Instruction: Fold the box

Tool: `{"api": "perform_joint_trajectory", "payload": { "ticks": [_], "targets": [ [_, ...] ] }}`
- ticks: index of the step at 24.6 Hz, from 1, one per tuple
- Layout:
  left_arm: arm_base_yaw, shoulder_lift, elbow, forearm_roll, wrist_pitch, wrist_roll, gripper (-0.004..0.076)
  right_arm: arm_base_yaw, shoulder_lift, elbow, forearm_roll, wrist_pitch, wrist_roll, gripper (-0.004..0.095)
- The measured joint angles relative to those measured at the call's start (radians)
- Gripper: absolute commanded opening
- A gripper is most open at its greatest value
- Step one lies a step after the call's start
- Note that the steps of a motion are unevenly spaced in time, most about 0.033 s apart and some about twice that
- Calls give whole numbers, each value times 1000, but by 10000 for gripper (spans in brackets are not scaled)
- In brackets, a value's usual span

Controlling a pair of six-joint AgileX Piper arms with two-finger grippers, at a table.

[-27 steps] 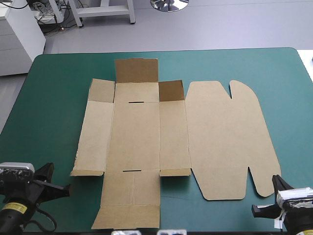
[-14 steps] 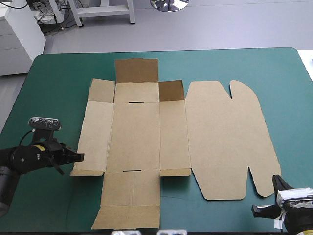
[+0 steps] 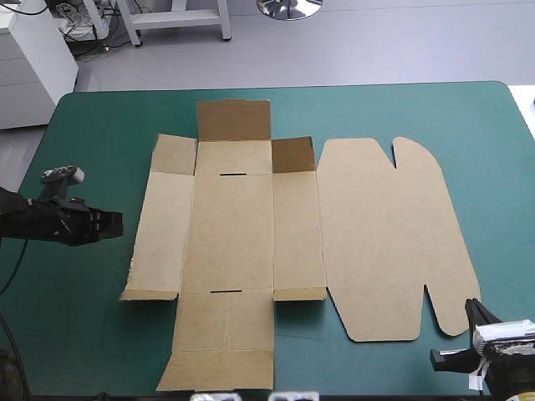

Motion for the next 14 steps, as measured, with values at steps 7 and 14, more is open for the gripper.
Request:
{"api": "perform_joint_trajectory", "payload": {
  "ticks": [7, 14],
  "targets": [
    [54, 235, -108, -13, 16, -44, 13, 0, 0, 1, 0, 0, 0, -19],
    [54, 340, -111, -15, 16, -54, 13, 0, 0, 1, 0, 0, 0, -19]
  ]
}}
